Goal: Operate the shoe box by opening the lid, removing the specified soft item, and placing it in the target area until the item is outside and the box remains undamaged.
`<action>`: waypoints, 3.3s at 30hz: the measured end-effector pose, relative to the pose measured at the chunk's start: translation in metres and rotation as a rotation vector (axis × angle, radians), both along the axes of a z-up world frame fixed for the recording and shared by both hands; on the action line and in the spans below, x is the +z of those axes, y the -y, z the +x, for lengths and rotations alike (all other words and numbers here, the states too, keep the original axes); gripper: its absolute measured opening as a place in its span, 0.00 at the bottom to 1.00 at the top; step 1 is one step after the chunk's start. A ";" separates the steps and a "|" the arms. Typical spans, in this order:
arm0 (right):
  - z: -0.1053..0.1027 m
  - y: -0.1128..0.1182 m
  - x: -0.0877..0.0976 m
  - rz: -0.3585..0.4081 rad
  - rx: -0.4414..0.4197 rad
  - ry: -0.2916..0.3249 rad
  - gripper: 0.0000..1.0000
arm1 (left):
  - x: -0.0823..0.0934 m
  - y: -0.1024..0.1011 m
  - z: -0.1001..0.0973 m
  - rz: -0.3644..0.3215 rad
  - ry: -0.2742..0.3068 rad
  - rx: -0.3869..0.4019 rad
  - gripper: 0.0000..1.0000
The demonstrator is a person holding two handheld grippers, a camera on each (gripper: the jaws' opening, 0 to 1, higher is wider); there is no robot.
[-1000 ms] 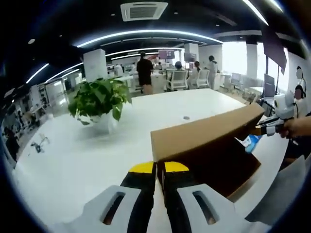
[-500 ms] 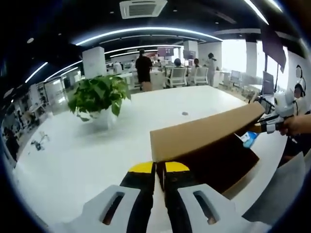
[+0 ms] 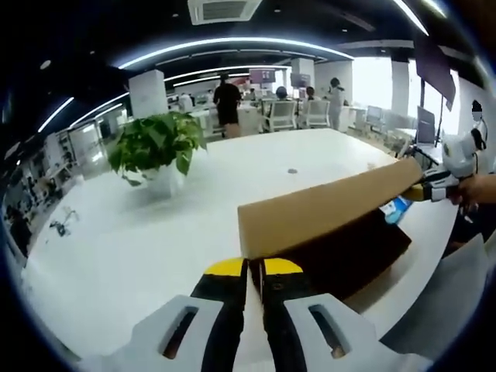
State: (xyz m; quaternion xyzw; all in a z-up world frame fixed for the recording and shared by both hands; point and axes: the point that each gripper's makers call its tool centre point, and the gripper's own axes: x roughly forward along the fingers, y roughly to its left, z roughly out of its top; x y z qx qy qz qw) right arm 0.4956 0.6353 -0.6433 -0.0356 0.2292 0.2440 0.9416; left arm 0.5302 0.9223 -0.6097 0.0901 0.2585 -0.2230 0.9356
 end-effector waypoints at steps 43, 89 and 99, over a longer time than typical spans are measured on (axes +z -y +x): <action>-0.050 -0.027 -0.034 0.007 0.221 -0.079 0.36 | -0.061 0.005 -0.042 0.042 -0.102 -0.130 0.18; -0.057 -0.029 -0.086 -0.254 0.360 -0.102 0.39 | -0.118 0.007 -0.054 0.081 -0.227 -0.176 0.24; -0.057 -0.028 -0.091 -0.277 0.374 -0.103 0.40 | -0.125 0.007 -0.053 0.079 -0.245 -0.176 0.24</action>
